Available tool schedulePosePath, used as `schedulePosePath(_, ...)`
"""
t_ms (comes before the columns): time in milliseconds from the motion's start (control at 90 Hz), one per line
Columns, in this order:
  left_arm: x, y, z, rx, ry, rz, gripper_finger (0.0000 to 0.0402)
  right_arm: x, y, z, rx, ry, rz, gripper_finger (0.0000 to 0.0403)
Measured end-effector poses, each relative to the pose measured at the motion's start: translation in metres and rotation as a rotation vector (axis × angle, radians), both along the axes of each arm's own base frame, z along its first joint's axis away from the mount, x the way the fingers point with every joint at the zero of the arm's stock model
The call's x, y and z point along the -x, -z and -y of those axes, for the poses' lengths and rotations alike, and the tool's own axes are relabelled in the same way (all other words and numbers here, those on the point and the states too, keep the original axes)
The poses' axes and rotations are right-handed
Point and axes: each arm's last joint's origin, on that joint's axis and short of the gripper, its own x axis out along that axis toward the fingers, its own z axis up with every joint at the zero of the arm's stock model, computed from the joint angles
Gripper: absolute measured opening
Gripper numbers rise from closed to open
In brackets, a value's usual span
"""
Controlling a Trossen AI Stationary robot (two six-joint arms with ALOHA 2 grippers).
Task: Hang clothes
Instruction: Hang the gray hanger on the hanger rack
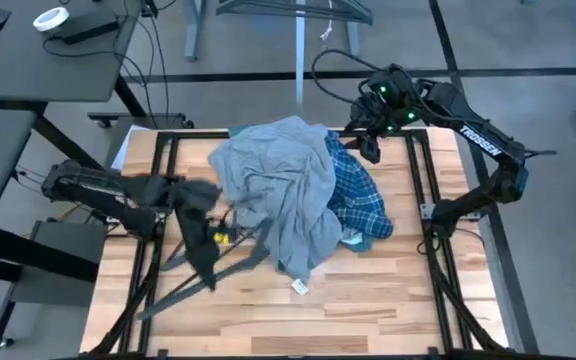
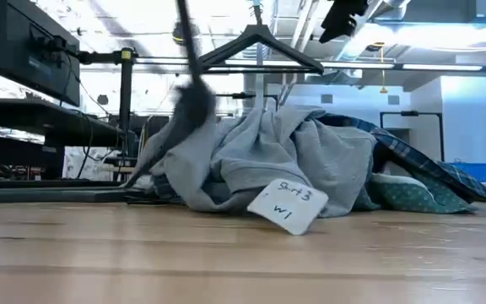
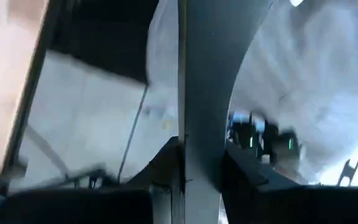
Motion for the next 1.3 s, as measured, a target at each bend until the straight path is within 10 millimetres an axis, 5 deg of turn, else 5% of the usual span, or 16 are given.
schedulePosePath(211, 0.009, -0.06, -0.038, -0.045, -0.161, 0.282, 0.0054, -0.019, -0.013, -0.011, 0.188, -0.156, 0.143, 0.024)
schedulePosePath(411, 0.019, -0.089, -0.053, -0.103, -0.214, 0.453, 0.0054, -0.034, -0.025, -0.026, 0.308, -0.257, 0.27, 0.024)
schedulePosePath(856, 0.013, -0.089, -0.049, -0.145, -0.16, 0.527, 0.0054, -0.088, -0.01, -0.047, 0.323, -0.367, 0.356, 0.0239)
schedulePosePath(1300, 0.013, -0.089, -0.047, -0.17, -0.141, 0.568, 0.0054, -0.091, -0.008, -0.048, 0.233, -0.419, 0.39, 0.0165)
